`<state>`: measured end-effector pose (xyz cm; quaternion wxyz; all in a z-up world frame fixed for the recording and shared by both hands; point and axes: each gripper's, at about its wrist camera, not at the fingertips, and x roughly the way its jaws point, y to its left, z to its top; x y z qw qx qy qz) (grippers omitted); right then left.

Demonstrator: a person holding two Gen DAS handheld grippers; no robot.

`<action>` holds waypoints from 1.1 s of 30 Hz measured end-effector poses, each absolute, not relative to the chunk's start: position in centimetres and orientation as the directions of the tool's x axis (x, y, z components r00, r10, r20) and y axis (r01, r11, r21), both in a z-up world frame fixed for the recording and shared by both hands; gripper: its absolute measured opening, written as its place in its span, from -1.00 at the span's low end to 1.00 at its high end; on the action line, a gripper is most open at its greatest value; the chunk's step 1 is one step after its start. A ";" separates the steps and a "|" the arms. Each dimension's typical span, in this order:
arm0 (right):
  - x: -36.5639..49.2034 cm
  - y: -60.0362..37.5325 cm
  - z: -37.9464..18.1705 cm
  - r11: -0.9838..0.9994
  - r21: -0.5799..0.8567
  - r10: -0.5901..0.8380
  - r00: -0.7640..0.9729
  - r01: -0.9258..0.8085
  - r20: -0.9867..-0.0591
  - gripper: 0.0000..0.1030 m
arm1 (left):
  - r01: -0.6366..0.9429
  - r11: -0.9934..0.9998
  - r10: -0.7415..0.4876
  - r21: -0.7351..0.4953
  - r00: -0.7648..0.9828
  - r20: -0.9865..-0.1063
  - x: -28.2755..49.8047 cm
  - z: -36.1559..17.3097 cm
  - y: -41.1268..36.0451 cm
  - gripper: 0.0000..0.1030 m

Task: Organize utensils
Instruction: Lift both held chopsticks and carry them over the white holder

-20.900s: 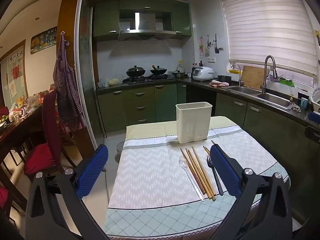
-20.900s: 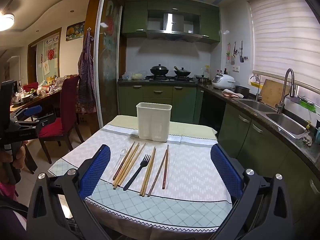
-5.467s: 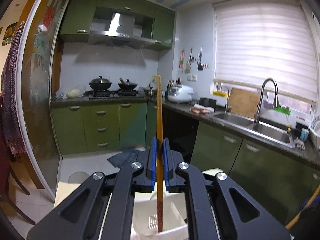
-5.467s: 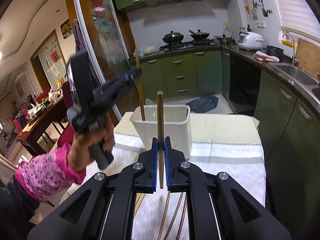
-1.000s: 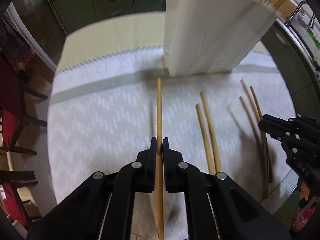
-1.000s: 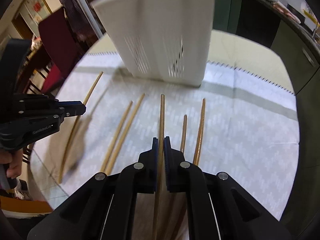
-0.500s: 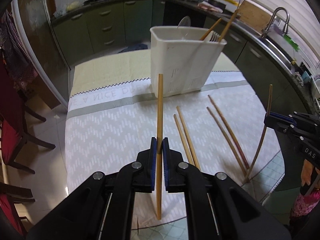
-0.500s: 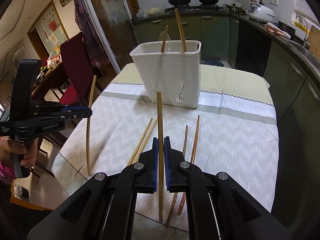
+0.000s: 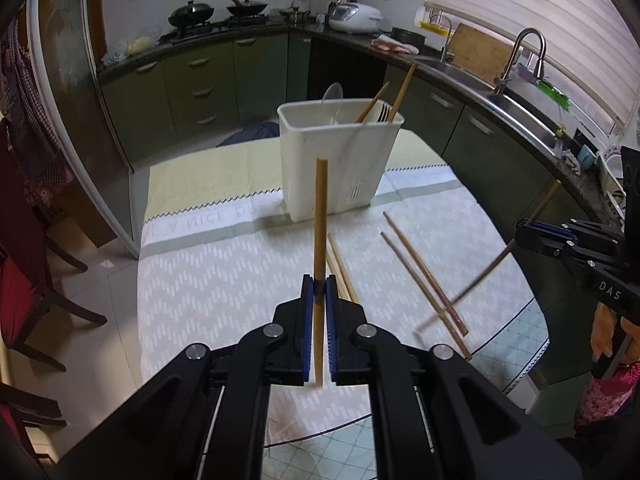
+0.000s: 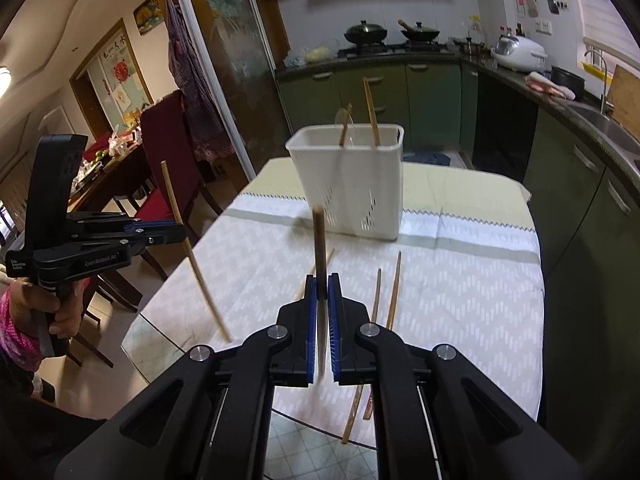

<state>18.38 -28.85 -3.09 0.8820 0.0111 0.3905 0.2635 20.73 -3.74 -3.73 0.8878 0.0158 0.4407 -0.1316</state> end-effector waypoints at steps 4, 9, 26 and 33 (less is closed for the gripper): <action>18.3 -28.8 -1.8 0.859 0.220 0.478 0.574 -0.462 -0.665 -0.87 | 0.251 0.964 -0.227 -0.091 0.590 -0.775 20.8 -2.8 -4.0 -0.88; 18.5 -28.6 -0.7 0.860 0.209 0.475 0.581 -0.466 -0.661 -0.87 | 0.259 0.961 -0.242 -0.100 0.602 -0.761 21.5 -1.5 -4.0 -0.88; 19.1 -29.3 3.8 0.863 0.174 0.468 0.620 -0.475 -0.630 -0.87 | 0.255 0.962 -0.263 -0.095 0.786 -0.560 28.9 12.5 -4.7 -0.88; 19.8 -30.2 4.9 0.876 0.165 0.449 0.641 -0.454 -0.623 -0.87 | 0.224 0.972 -0.225 -0.066 0.820 -0.526 33.5 12.3 -6.0 -0.88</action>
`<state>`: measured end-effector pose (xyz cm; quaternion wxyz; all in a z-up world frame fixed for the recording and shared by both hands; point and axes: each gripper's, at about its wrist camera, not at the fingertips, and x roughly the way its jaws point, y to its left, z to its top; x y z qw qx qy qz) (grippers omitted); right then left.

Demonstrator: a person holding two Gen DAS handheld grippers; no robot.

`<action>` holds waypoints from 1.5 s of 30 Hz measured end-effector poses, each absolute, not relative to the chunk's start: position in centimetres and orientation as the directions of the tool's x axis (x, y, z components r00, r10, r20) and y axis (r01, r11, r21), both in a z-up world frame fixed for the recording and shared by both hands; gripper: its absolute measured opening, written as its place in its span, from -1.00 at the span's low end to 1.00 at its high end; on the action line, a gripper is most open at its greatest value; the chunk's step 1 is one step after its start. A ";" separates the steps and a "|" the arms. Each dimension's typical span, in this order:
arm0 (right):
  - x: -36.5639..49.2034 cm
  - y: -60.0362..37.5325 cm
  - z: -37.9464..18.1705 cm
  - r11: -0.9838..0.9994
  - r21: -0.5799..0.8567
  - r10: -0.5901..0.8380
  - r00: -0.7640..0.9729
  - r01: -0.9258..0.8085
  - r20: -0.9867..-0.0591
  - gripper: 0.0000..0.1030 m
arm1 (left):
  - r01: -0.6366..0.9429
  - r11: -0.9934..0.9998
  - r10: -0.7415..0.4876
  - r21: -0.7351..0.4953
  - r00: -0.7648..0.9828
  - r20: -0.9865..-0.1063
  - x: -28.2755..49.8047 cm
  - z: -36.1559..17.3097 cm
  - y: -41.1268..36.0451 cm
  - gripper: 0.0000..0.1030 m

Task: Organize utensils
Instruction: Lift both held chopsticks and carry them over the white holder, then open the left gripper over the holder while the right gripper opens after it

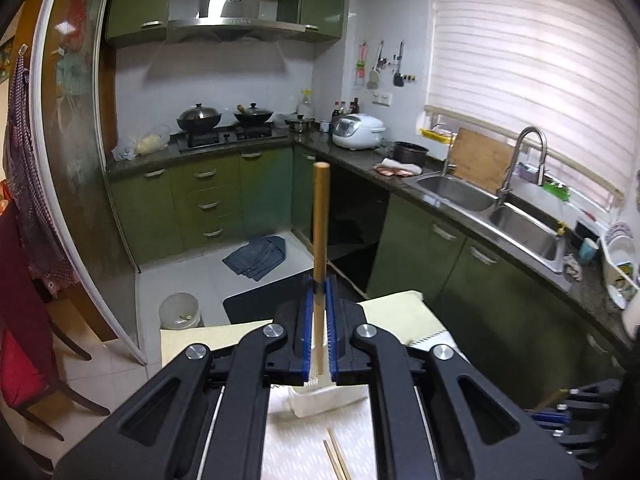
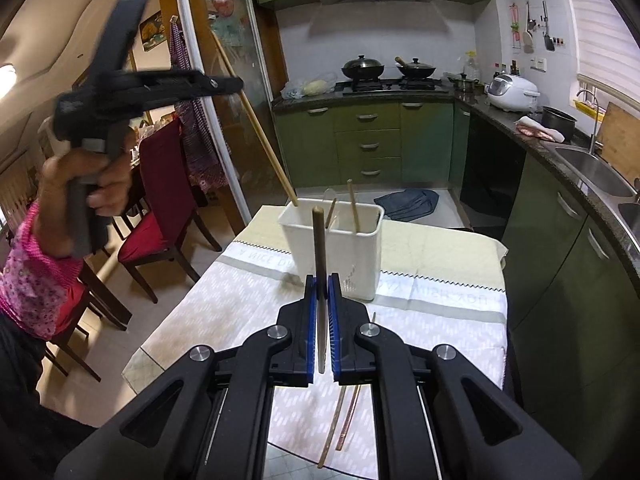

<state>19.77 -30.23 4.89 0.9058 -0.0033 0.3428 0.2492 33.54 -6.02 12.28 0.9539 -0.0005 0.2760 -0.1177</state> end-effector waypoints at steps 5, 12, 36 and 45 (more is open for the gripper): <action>20.9 -31.0 5.8 0.884 0.166 0.440 0.656 -0.438 -0.613 -0.87 | 0.220 0.974 -0.208 -0.051 0.787 -0.581 36.4 8.7 -7.1 -0.88; 24.6 -32.4 9.3 0.900 0.180 0.426 0.709 -0.398 -0.561 -0.87 | 0.228 0.973 -0.191 -0.036 0.706 -0.682 38.6 2.5 -7.7 -0.88; 41.1 -29.2 8.0 0.911 0.312 0.406 0.720 -0.270 -0.562 -0.87 | 0.225 0.967 -0.242 -0.117 0.681 -0.691 34.5 1.3 -4.4 -0.49; 41.4 -27.4 3.9 0.921 0.284 0.389 0.674 -0.268 -0.627 -0.39 | 0.222 0.965 -0.247 -0.137 0.606 -0.756 31.6 -1.9 -3.8 -0.38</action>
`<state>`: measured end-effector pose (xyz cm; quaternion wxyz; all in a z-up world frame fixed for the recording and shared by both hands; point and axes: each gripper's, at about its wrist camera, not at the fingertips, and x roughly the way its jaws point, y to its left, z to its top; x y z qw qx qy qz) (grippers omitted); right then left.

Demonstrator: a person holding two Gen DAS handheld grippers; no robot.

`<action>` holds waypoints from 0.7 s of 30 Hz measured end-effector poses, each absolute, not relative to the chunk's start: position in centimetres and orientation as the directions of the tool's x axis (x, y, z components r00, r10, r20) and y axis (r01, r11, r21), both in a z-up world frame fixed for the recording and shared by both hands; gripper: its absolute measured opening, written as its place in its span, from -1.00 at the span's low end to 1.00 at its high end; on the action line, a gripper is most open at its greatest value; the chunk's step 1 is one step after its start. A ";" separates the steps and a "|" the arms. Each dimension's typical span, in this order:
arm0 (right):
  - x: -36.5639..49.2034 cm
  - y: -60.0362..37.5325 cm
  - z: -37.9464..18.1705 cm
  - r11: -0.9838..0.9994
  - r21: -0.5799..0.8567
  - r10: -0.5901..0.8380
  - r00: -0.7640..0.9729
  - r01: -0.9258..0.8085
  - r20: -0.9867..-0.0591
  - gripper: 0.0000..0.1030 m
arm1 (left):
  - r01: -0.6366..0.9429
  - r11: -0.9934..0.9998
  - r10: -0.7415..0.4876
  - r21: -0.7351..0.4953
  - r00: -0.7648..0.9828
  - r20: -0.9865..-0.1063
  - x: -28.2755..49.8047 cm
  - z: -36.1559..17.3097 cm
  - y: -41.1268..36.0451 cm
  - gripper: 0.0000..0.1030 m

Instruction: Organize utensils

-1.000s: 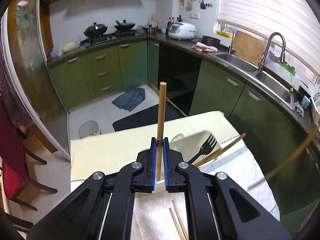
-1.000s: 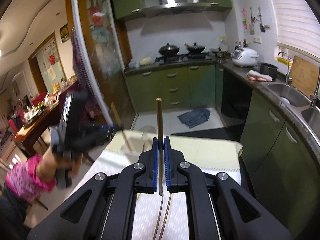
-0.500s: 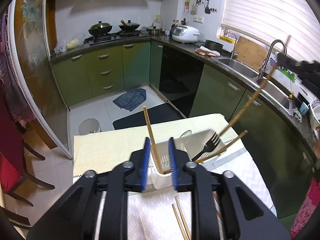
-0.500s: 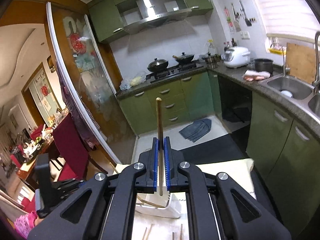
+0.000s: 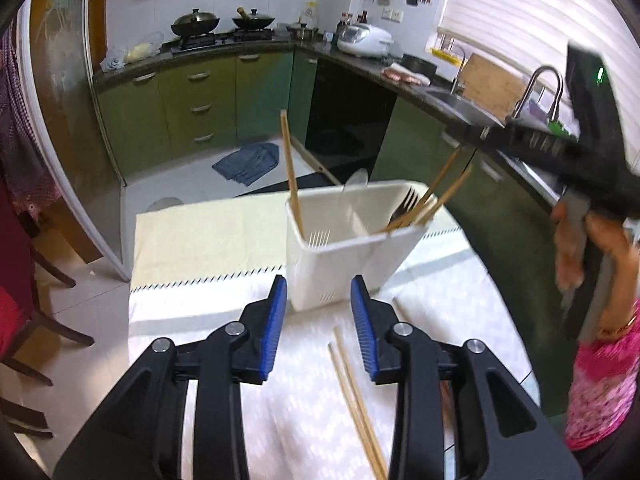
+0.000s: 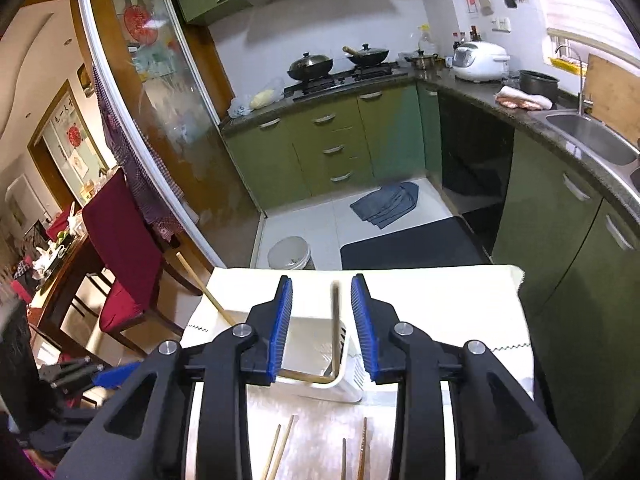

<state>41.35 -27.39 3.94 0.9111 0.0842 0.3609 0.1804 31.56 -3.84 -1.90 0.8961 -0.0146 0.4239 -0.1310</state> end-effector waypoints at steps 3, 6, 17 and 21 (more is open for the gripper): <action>38.6 -28.2 5.1 0.914 0.293 0.404 0.696 -0.281 -0.593 -0.39 | 0.215 0.968 -0.229 -0.128 0.558 -0.798 30.7 -4.0 -4.2 -0.38; 34.8 -29.6 6.0 0.910 0.281 0.413 0.718 -0.304 -0.560 -0.39 | 0.213 0.967 -0.226 -0.143 0.447 -0.866 29.6 -7.7 -5.4 -0.38; 23.0 -33.6 2.2 0.911 0.248 0.412 0.692 -0.329 -0.593 -0.38 | 0.176 0.973 -0.188 -0.151 0.220 -0.957 31.2 -15.9 -9.3 -0.39; 21.7 -34.0 -0.2 0.910 0.250 0.412 0.657 -0.330 -0.631 -0.38 | 0.145 0.983 -0.137 -0.109 0.202 -0.970 31.8 -17.1 -10.0 -0.40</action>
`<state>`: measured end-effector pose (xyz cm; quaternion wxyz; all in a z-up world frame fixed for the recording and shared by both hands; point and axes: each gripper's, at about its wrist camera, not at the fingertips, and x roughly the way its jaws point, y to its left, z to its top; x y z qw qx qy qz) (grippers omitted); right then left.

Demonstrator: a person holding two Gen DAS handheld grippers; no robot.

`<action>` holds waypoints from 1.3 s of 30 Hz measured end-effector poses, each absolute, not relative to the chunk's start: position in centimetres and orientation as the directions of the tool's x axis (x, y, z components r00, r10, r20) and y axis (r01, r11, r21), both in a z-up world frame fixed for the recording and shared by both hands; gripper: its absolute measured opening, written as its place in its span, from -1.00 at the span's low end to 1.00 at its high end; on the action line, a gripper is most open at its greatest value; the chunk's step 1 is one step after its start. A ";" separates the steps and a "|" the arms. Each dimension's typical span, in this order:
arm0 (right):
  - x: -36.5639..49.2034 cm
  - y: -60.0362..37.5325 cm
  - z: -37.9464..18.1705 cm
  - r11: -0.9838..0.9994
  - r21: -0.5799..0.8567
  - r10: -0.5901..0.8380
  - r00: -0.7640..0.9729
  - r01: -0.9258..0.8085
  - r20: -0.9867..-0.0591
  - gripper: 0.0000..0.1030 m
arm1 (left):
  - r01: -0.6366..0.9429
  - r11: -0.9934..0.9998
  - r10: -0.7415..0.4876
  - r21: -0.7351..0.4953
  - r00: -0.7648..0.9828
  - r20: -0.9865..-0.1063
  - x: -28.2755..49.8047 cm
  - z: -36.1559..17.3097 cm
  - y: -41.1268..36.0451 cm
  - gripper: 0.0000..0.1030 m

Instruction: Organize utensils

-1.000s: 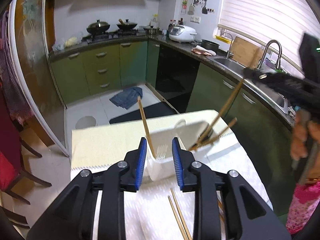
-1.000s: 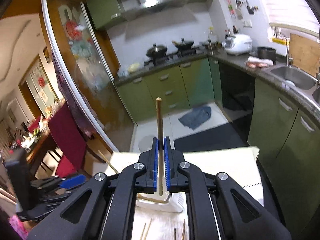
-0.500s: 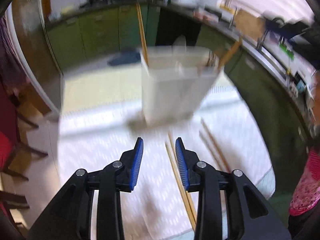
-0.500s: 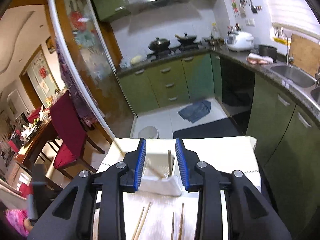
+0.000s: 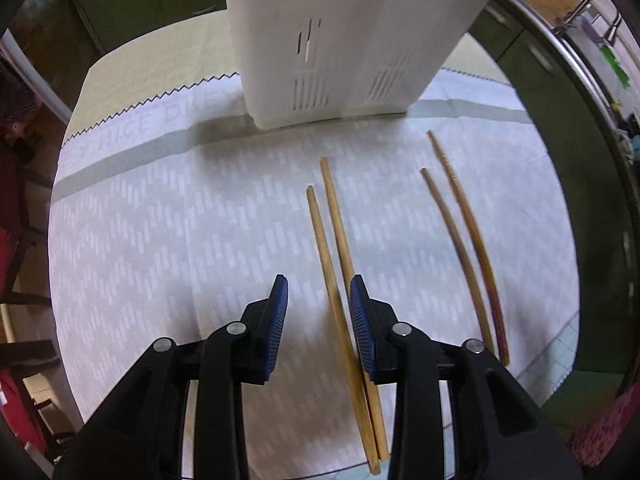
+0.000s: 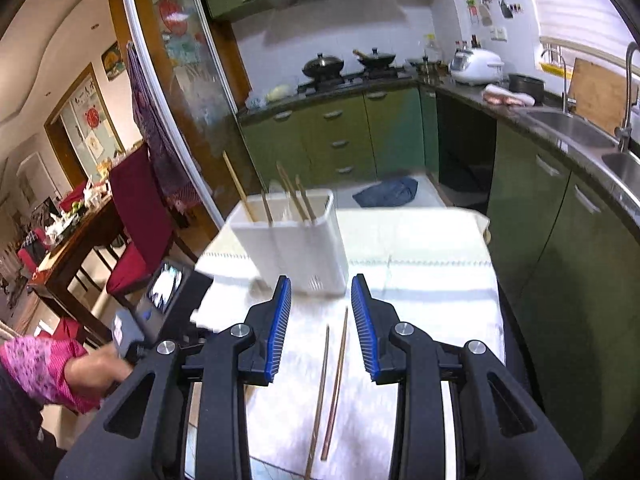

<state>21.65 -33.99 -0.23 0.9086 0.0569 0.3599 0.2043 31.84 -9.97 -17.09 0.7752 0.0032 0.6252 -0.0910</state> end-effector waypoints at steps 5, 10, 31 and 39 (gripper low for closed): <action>22.1 -34.1 -3.4 0.912 0.247 0.403 0.607 -0.327 -0.685 -0.38 | 0.144 0.985 -0.119 -0.094 0.179 -0.977 31.9 -17.9 -10.8 -0.56; 22.9 -34.2 -5.9 0.915 0.255 0.395 0.564 -0.314 -0.725 -0.38 | 0.138 0.987 -0.104 -0.082 0.155 -0.982 32.3 -19.0 -11.7 -0.69; 28.3 -25.0 -16.0 0.885 0.166 0.305 0.272 -0.436 -0.912 -0.38 | 0.148 0.987 -0.078 -0.059 0.120 -0.990 30.6 -20.8 -11.1 -0.87; 30.1 -23.7 -18.7 0.904 0.116 0.224 0.226 -0.410 -0.948 -0.39 | 0.147 0.988 -0.076 -0.057 0.131 -0.988 30.2 -20.9 -9.3 -0.87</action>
